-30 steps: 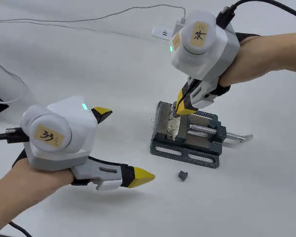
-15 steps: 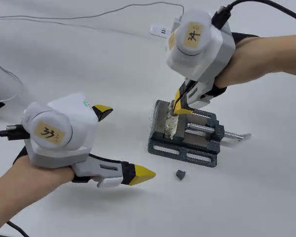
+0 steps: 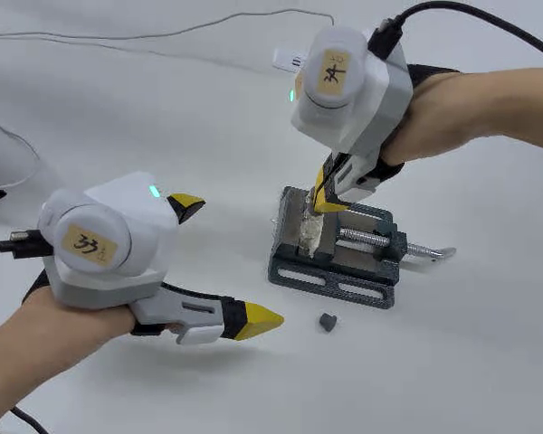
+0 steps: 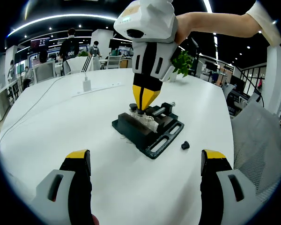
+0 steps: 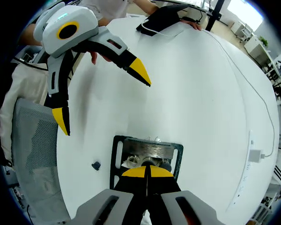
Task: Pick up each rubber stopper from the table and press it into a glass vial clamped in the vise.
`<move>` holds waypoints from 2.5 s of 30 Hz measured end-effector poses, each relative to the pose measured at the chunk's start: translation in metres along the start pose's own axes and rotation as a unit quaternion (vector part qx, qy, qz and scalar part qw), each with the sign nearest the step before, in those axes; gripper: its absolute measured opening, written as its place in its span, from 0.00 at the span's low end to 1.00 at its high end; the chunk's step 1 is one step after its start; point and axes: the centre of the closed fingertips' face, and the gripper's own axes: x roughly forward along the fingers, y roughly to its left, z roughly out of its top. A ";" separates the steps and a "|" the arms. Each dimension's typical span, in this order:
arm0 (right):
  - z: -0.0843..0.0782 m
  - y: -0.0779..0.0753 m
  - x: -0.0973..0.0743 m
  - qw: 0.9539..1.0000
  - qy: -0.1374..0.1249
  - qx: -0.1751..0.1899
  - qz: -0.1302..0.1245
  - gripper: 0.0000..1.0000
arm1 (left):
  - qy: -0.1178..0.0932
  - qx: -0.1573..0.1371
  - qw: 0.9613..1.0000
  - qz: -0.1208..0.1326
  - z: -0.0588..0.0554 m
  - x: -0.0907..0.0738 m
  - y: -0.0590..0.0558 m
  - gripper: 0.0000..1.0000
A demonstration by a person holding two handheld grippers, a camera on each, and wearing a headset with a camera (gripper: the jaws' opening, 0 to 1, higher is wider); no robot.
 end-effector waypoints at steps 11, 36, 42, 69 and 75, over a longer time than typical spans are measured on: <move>0.000 0.000 -0.003 0.997 -0.052 0.051 -0.001 0.00 | -0.011 0.014 1.000 -0.001 0.018 -0.003 -0.002 0.98; 0.000 -0.002 -0.003 0.998 -0.061 -0.005 -0.008 0.00 | -0.007 0.033 0.999 -0.007 0.023 -0.006 -0.008 0.98; 0.000 -0.003 -0.002 0.998 -0.057 -0.014 -0.008 0.00 | -0.007 0.032 0.999 -0.009 0.022 -0.007 -0.009 0.98; -0.007 0.015 -0.022 0.991 -0.129 0.016 -0.045 0.35 | -0.003 0.037 0.999 -0.008 0.021 -0.010 -0.008 0.98; -0.012 0.029 -0.022 0.985 -0.156 0.054 -0.056 0.40 | -0.003 0.045 0.999 -0.015 0.023 -0.010 -0.011 0.98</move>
